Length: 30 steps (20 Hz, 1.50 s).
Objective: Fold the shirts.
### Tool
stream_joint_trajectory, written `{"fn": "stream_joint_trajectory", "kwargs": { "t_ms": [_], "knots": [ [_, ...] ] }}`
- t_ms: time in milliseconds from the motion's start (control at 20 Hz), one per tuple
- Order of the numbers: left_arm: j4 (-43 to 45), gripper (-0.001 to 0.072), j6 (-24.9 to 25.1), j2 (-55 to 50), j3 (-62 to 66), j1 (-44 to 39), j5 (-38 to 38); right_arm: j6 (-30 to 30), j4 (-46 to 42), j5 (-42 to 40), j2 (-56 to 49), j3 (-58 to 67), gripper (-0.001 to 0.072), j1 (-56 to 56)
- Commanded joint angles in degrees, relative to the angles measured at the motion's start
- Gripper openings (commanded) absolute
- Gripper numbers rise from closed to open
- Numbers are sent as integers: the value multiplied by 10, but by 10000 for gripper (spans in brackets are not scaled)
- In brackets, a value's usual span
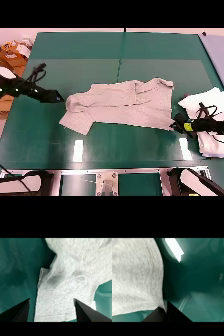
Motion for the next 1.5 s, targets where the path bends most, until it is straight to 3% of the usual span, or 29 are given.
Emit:
{"fn": "stream_joint_trajectory", "kwargs": {
  "t_ms": [0,150,300,350,450,500,650,1150,1350,1450],
  "knots": [
    [-74,610,99,0,-70,-4,39,10,-19,-9,0,14,9,-22],
    [-85,609,133,-4,-103,-20,109,9,-19,-20,0,14,9,-22],
    [-116,608,152,-37,-102,-55,99,9,-18,-20,0,14,9,-22],
    [-117,562,152,-48,-102,-70,94,10,-18,-20,0,14,9,-22],
    [-104,123,153,-52,-100,-86,82,9,-18,-20,0,14,9,-22],
    [-90,20,153,-52,-94,-86,70,9,-18,-20,0,14,9,-22],
    [-52,20,134,-52,-64,-61,16,8,-20,-19,0,14,9,-22],
    [-76,20,77,-47,21,-11,-104,-8,-7,21,1,73,8,-22],
    [-138,19,31,0,84,-11,-134,-82,157,129,24,187,8,-22],
    [-142,19,-19,57,153,-11,-127,-82,211,144,58,285,8,-22]
  ]
}}
